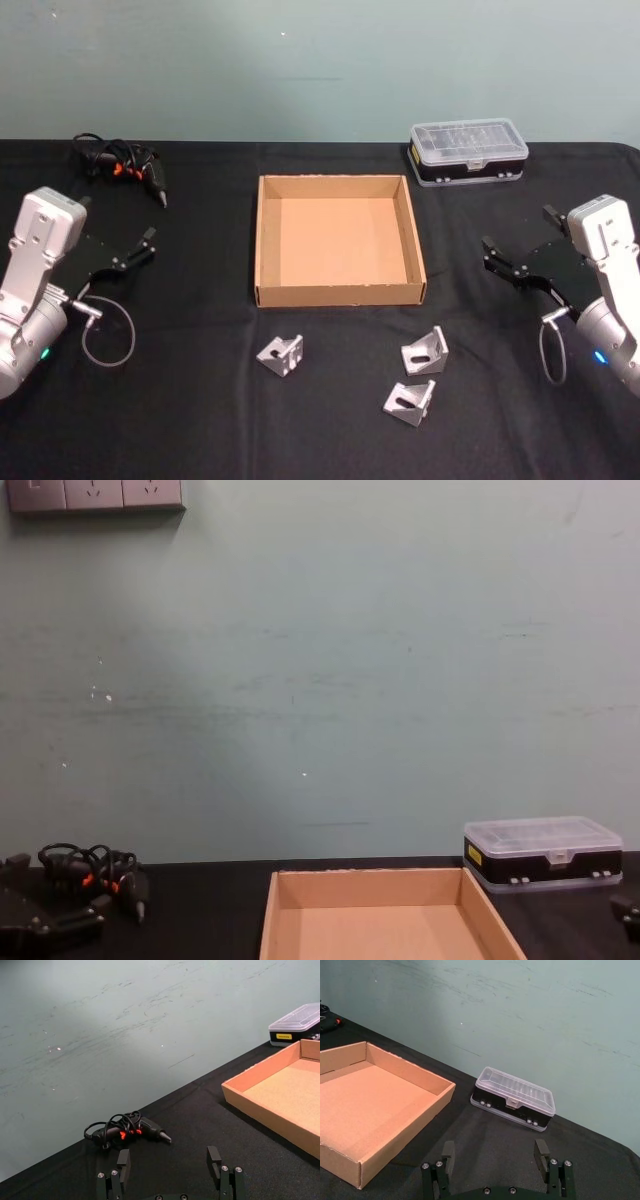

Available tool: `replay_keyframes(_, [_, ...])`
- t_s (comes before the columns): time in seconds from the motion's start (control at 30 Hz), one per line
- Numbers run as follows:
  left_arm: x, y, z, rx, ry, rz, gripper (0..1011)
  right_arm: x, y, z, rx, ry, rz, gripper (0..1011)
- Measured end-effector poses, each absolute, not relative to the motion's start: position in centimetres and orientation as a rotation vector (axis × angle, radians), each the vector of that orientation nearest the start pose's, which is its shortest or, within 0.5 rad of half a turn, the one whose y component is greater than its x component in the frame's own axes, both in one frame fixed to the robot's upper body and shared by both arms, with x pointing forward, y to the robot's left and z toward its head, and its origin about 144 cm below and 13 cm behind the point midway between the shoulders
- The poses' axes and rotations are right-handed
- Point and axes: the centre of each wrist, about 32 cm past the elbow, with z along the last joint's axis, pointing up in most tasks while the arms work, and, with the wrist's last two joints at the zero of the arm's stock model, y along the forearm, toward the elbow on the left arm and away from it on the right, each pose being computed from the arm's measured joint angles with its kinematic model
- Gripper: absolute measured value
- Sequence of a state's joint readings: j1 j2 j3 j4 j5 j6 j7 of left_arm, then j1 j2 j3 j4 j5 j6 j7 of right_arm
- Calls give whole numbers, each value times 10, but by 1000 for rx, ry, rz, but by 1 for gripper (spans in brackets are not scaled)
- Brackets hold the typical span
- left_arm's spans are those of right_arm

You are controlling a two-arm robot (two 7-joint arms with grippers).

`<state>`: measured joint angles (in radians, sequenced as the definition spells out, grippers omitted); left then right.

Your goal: Use one hand to pick up the angle iron from the table and place it into the box.

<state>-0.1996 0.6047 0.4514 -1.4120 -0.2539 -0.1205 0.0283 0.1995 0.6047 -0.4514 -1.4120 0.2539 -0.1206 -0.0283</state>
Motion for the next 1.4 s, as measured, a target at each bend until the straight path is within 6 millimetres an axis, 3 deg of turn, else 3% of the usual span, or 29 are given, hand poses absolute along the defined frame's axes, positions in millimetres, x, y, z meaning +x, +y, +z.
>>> replay_keyframes(1.0, [489,310,1140,304,-285,1248,1000,486,-312,1143,-290,-282,-1260,1004])
replay_keyframes(1.23, [489,310,1140,304,-285,1248,1000,477,-320,1161,-298,-302,-1232,1004])
replay_keyframes(1.4, [489,310,1140,304,-285,1248,1000,468,-330,1185,-319,-316,-1155,1004])
